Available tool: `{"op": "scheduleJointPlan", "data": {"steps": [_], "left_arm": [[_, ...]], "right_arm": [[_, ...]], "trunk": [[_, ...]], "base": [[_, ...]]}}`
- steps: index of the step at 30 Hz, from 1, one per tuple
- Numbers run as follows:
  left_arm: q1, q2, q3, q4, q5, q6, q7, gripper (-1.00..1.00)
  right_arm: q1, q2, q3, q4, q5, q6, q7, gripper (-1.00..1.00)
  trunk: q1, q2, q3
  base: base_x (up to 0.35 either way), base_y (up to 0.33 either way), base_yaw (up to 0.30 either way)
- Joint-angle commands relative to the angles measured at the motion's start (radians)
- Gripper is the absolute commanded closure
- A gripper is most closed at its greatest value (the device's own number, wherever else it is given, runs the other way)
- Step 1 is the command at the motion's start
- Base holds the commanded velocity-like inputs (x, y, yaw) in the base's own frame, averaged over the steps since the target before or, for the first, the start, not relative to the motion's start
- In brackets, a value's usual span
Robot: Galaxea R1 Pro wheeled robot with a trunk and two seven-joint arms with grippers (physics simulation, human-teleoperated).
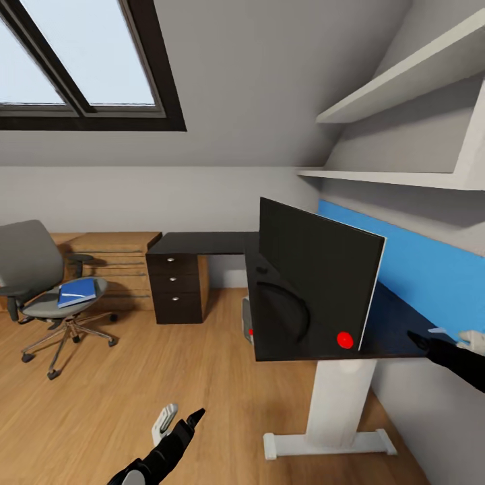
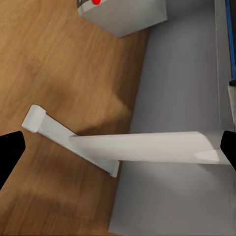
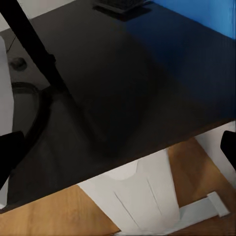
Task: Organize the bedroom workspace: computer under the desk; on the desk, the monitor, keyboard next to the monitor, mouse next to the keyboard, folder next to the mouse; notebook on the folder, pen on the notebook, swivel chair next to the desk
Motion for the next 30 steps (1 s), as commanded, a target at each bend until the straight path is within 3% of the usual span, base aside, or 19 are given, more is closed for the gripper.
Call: {"op": "scheduleJointPlan", "data": {"steps": [1, 8, 22, 27, 30], "left_arm": [[0.000, 0.000, 0.001, 0.000, 0.009, 0.006, -0.002, -1.00], [0.000, 0.001, 0.001, 0.000, 0.008, 0.003, 0.002, -1.00], [0.002, 0.003, 0.001, 0.001, 0.007, 0.002, 0.006, -1.00], [0.005, 0.027, 0.002, 0.001, 0.031, 0.009, 0.001, -1.00], [0.012, 0.057, 0.001, 0.001, 0.095, 0.011, -0.002, -1.00]], "right_arm": [[-0.002, 0.000, -0.002, 0.002, 0.004, 0.005, 0.007, -1.00], [-0.036, 0.000, 0.000, 0.012, 0.003, 0.003, 0.009, -1.00], [-0.039, 0.006, 0.005, 0.038, 0.003, -0.005, 0.010, -1.00], [-0.056, 0.068, 0.010, 0.073, 0.010, -0.009, 0.008, -1.00], [-0.061, 0.093, 0.011, 0.074, 0.010, -0.009, 0.006, -1.00]], "trunk": [[0.000, -0.001, -0.001], [0.000, -0.001, -0.001], [0.000, -0.001, -0.001], [0.000, -0.001, -0.001], [0.000, -0.001, -0.001]], "base": [[0.000, -0.030, 0.001], [0.146, -0.144, 0.000], [0.228, -0.234, 0.000], [0.042, -0.053, 0.000], [0.013, -0.024, 0.000]]}}
